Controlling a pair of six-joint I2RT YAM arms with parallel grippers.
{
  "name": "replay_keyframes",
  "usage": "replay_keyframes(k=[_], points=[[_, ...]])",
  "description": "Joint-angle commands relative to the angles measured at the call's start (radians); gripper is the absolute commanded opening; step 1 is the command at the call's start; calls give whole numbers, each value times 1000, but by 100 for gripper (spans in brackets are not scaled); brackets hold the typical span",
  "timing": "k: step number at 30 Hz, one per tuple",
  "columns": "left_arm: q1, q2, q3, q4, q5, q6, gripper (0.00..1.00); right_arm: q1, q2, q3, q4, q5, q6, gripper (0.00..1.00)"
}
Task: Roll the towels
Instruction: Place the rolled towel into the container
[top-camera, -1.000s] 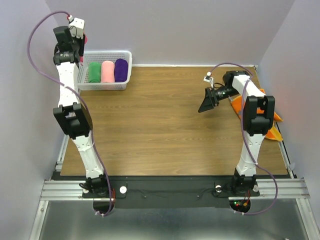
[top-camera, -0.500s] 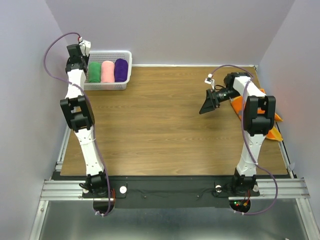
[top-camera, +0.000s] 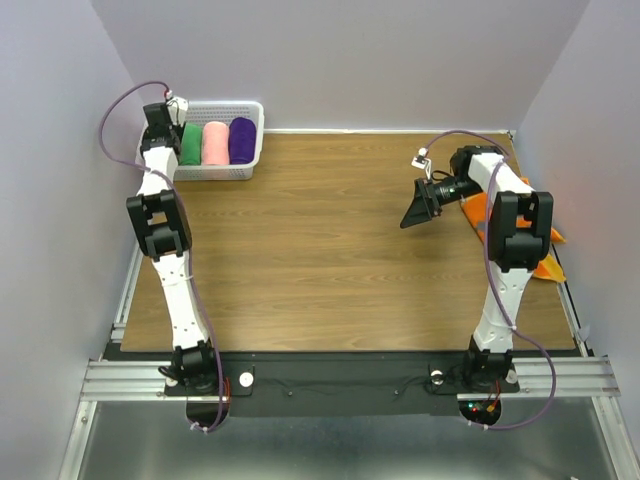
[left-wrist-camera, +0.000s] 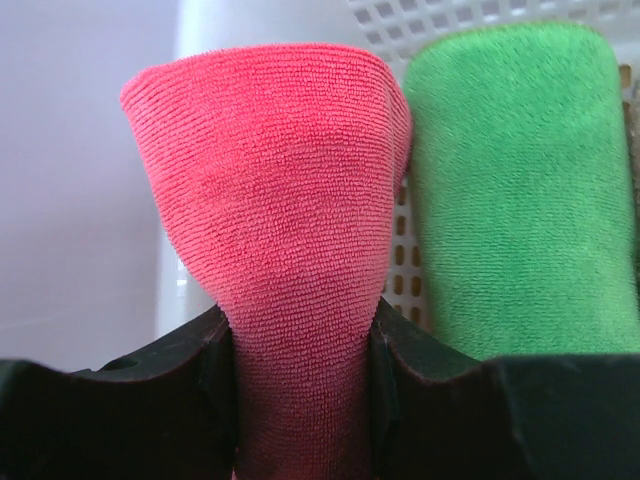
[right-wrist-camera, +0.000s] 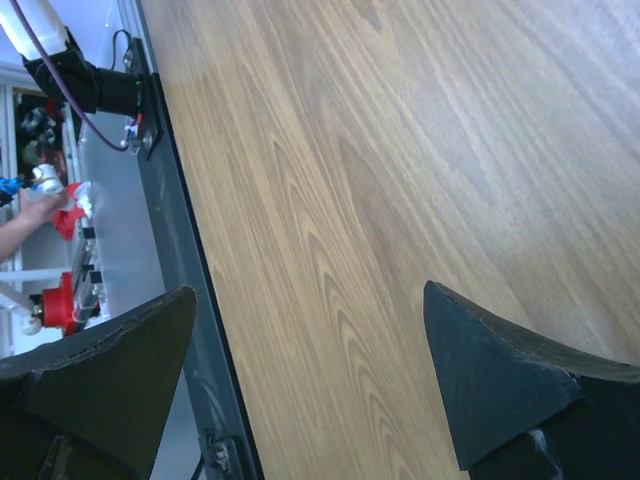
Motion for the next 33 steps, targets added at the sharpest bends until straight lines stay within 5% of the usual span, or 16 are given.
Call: replay_keyframes(k=[1, 7, 19, 27, 28, 33], points=[[9, -20, -8, 51, 48, -41, 0, -4, -18, -21, -28, -5, -16, 100], [9, 29, 23, 7, 97, -102, 0, -4, -12, -20, -27, -9, -14, 100], [29, -32, 0, -25, 141, -110, 55, -4, -26, -17, -30, -11, -7, 100], [34, -113, 21, -15, 194, -93, 72, -4, -30, -33, -30, -39, -21, 100], [32, -113, 29, -16, 198, -90, 84, -4, -32, -38, -30, -42, -27, 100], [32, -147, 43, -12, 223, -85, 84, -4, -39, -55, -30, -45, -37, 100]])
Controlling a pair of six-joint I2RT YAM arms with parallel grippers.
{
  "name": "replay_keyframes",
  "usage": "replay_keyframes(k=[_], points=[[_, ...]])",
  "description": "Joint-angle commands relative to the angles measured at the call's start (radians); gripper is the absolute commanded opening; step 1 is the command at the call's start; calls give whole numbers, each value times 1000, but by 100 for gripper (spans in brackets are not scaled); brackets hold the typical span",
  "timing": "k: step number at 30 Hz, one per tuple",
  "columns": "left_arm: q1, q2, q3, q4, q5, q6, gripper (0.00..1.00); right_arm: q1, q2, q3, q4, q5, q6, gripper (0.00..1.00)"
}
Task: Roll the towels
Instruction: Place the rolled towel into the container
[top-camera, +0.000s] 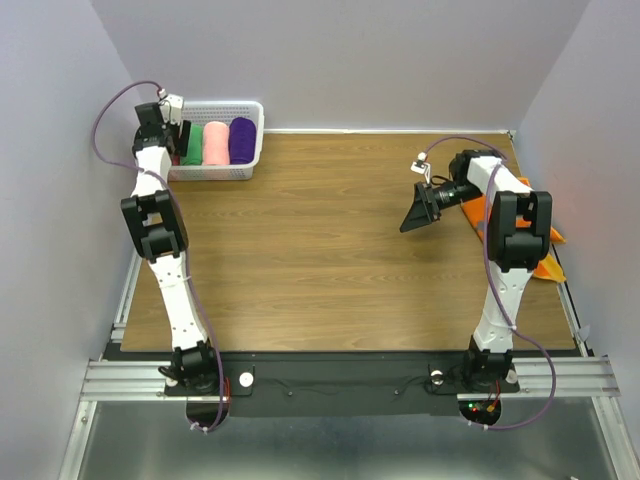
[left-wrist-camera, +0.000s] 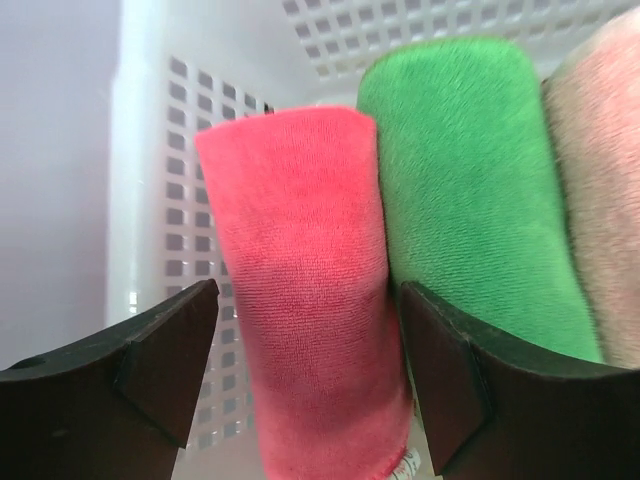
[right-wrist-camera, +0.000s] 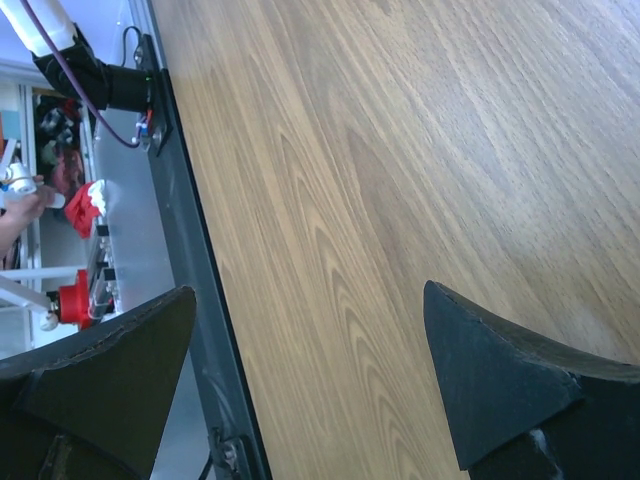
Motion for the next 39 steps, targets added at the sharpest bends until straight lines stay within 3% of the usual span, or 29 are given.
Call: replay_keyframes(k=[1, 9, 11, 19, 35, 39], points=[[4, -139, 55, 25, 50, 6, 84, -4, -39, -13, -31, -31, -32, 100], [4, -186, 46, 50, 53, 1, 81, -4, -46, -25, -30, -37, -46, 100], [4, -202, 29, 51, 88, 4, 68, -4, -46, -31, -31, -35, -50, 100], [7, -159, 36, 48, 126, -5, 36, -4, -38, -45, -30, -40, -56, 100], [25, 18, 67, 76, 51, -26, 34, -5, -20, -59, -25, -25, -35, 100], [27, 44, 66, 84, 54, -22, 38, -4, -15, -46, -25, -15, -24, 100]])
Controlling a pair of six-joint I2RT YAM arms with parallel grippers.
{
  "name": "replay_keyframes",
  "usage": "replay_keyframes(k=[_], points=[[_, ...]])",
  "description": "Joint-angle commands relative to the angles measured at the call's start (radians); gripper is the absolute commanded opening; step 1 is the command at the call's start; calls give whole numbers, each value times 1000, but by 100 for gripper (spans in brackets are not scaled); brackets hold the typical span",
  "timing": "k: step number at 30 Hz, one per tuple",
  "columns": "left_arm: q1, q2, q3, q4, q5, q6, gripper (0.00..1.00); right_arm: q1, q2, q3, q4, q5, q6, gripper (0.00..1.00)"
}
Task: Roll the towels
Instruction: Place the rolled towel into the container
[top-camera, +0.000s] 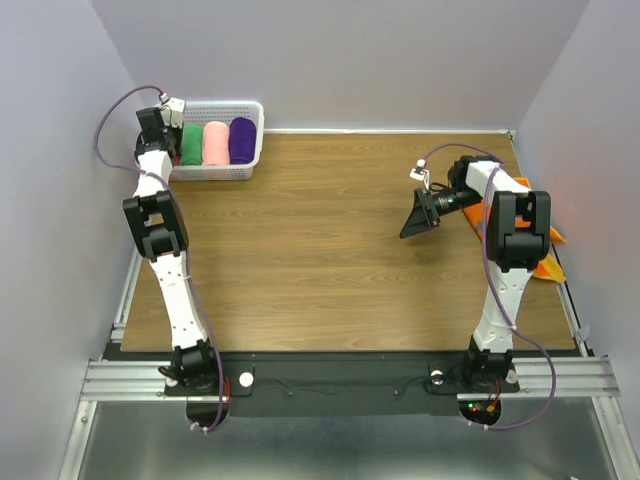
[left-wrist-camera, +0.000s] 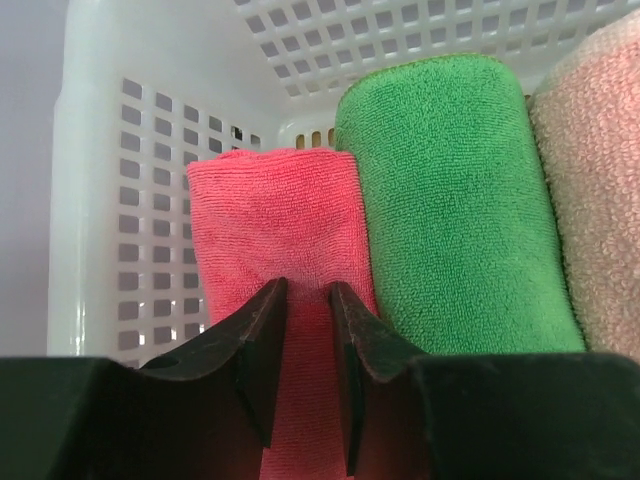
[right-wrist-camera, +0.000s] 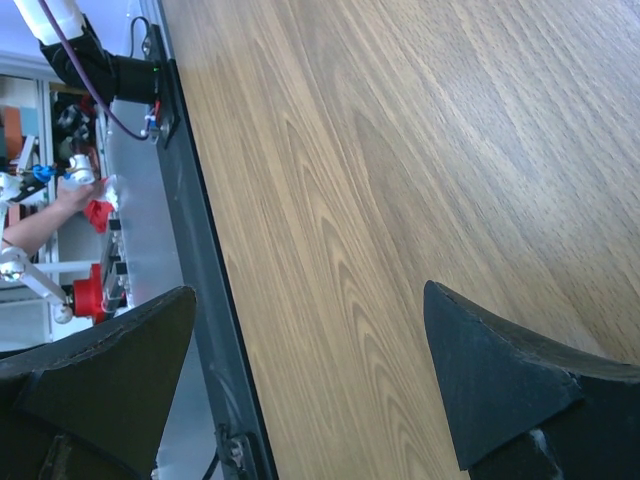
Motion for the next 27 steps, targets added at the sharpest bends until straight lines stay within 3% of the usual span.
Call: replay_keyframes(k=[1, 4, 8, 12, 22, 23, 24, 27], points=[[17, 4, 42, 31, -10, -8, 39, -4, -15, 20, -25, -4, 10, 100], [17, 12, 40, 31, -7, -10, 44, -4, -18, 20, -25, 1, 13, 100], [17, -37, 22, 42, 5, -29, 60, -4, -33, 24, -25, -1, 22, 100], [17, -128, 30, 46, 14, -49, 66, -4, -62, 43, -25, -4, 33, 100], [8, -505, 10, 2, 155, -88, 86, -4, -197, 125, -5, 60, 117, 100], [-3, -566, -12, -47, 177, -85, 96, -4, -225, 133, 3, 100, 151, 100], [-12, -600, -28, -75, 183, -80, 99, -4, -245, 136, 43, 131, 181, 100], [-74, -758, -168, -159, 168, 4, 99, -4, -331, 136, 121, 293, 266, 100]])
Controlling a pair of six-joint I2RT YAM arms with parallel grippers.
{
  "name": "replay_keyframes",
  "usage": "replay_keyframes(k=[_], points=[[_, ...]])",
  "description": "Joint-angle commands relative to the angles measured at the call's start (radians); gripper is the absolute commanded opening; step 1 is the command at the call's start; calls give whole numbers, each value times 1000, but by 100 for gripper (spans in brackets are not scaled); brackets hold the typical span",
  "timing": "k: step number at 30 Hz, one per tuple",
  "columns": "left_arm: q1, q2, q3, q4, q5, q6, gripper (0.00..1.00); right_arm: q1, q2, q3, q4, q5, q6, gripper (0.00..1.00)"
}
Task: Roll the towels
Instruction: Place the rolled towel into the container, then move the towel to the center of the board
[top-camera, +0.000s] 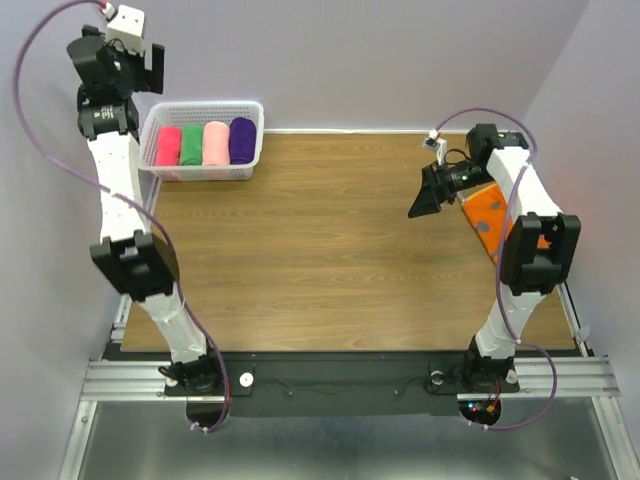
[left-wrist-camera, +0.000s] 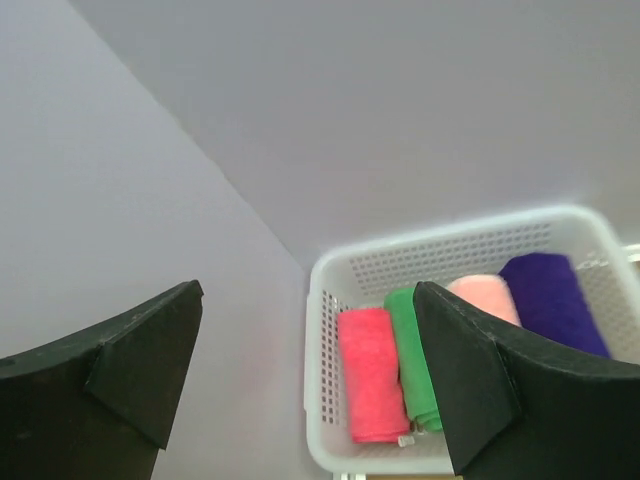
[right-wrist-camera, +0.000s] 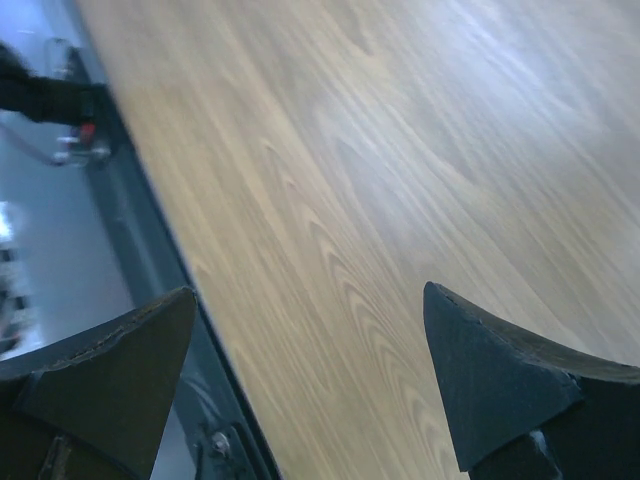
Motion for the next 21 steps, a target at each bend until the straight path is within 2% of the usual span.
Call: replay_keyframes(k=[1, 2, 4, 5, 8, 9, 13, 15, 21], points=[[-77, -227, -158, -81, 29, 67, 99, -4, -138, 18, 116, 235, 142, 100], [-95, -324, -276, -70, -7, 68, 99, -4, -196, 6, 135, 289, 156, 100], [-161, -441, -417, -82, -43, 65, 99, -5, -253, -47, 188, 464, 190, 100], [-188, -474, -452, -98, -37, 44, 99, -7, -304, -72, 223, 589, 207, 100], [-199, -574, -574, -147, 54, -28, 99, -31, -372, -166, 282, 769, 218, 100], [-199, -593, -602, -150, 75, -80, 99, -83, -390, -230, 299, 833, 209, 100], [-202, -670, -703, -187, 190, -108, 99, -244, -378, -304, 351, 894, 179, 100], [-204, -718, -765, -175, 221, -117, 99, -315, -354, -319, 363, 912, 170, 96], [-204, -769, -820, -176, 212, -120, 99, -361, -252, -391, 470, 975, 187, 93]])
